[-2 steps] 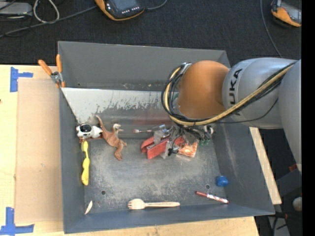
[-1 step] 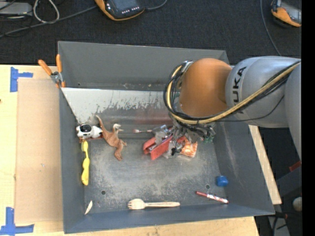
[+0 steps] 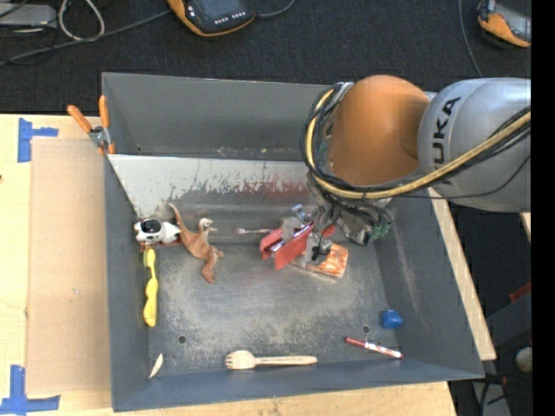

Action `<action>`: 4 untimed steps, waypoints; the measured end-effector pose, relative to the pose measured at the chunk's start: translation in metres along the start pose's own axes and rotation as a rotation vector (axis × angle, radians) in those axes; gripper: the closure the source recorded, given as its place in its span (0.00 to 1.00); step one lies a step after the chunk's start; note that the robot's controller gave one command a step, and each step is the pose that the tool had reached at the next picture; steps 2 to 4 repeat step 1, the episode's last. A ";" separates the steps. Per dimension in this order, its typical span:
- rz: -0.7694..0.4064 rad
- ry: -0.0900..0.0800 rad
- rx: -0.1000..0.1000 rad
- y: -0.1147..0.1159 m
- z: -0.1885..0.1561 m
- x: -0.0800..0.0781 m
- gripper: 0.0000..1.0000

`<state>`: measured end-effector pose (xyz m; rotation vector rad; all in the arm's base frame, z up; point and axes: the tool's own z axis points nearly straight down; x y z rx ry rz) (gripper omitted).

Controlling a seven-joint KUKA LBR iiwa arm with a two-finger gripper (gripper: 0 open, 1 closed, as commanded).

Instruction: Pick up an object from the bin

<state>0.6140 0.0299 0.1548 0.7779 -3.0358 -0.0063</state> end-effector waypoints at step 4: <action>-0.006 0.000 0.000 0.000 -0.084 0.001 1.00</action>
Offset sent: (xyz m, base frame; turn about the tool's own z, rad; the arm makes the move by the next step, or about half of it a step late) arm -0.0068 -0.0076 0.1673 0.0172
